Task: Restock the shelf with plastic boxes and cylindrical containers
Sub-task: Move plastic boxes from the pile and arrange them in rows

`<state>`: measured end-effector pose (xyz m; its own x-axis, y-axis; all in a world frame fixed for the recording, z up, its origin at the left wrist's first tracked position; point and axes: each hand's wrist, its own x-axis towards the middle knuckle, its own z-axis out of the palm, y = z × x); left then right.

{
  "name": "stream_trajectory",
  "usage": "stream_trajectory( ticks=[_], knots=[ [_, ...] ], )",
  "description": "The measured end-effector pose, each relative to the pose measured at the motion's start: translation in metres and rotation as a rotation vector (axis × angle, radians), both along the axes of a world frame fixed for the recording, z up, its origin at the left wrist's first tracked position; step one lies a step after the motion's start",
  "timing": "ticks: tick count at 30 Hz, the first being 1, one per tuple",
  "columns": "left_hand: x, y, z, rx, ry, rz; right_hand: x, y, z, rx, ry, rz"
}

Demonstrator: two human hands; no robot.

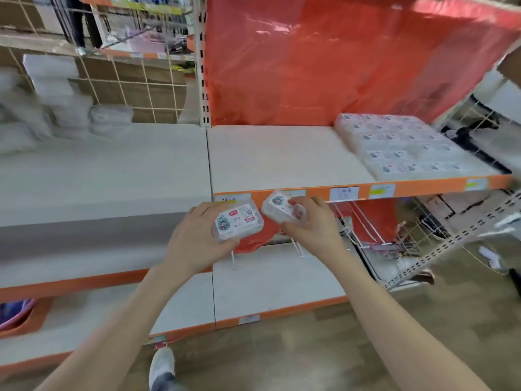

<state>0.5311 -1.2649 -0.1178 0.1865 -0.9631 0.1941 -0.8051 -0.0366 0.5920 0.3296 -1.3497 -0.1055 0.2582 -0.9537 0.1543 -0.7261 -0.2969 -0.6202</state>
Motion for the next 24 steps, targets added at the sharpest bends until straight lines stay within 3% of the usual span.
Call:
stream_trajectory(
  ticks=[12,24],
  knots=[
    [-0.088,-0.044,0.004,0.028,-0.016,-0.190,-0.104,-0.009,-0.007,0.025,-0.003,-0.122],
    [-0.161,-0.189,0.013,0.012,0.043,-0.271,-0.173,-0.125,0.003,-0.018,-0.001,-0.218]
  ],
)
